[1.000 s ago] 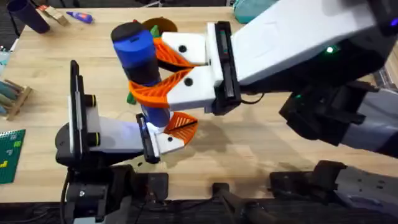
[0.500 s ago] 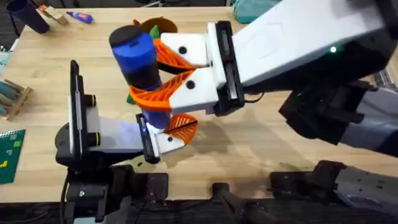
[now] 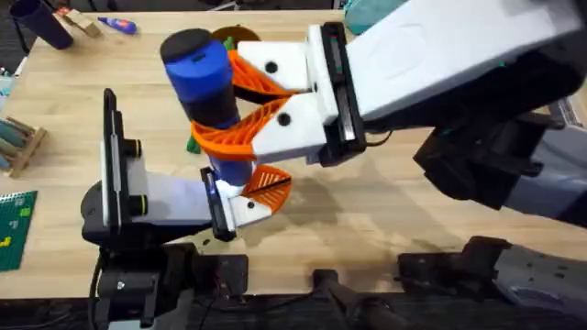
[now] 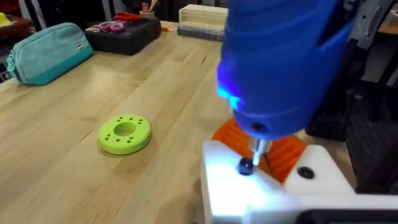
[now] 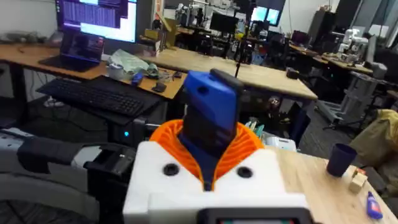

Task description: Pick up the gripper from the table and insert it into the empty holder that is missing its gripper. Then pick up a screw, insert it into the mounting hole, and use the screwdriver to tighten it. Finally, clean up the table by picking up the vegetable and placing it into the bucket.

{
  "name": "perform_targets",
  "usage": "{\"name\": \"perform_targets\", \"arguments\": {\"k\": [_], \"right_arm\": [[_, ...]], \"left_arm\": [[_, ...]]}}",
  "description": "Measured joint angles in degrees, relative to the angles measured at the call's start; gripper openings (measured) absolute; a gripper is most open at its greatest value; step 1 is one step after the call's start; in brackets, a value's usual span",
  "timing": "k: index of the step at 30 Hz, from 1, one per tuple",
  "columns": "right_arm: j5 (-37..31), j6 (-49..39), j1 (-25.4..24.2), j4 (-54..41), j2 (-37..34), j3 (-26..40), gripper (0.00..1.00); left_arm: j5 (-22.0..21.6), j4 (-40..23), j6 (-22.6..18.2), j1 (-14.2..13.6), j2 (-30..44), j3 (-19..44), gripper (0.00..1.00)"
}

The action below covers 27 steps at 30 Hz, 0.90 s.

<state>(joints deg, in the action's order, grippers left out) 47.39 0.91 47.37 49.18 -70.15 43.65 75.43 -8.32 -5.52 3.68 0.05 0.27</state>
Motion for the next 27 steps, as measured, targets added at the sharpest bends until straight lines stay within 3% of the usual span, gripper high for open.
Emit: {"name": "perform_targets", "arguments": {"k": [17, 27], "right_arm": [[1.2, -1.4, -0.37, -0.73, 0.0, 0.89, 0.041], [1.82, -2.78, -0.52, -5.93, 0.0, 3.86, 0.041]], "left_arm": [[0.0, 0.0, 0.0, 0.0, -0.01, 0.0, 0.01], [-0.01, 0.0, 0.0, 0.0, 0.0, 0.0, 0.01]]}}
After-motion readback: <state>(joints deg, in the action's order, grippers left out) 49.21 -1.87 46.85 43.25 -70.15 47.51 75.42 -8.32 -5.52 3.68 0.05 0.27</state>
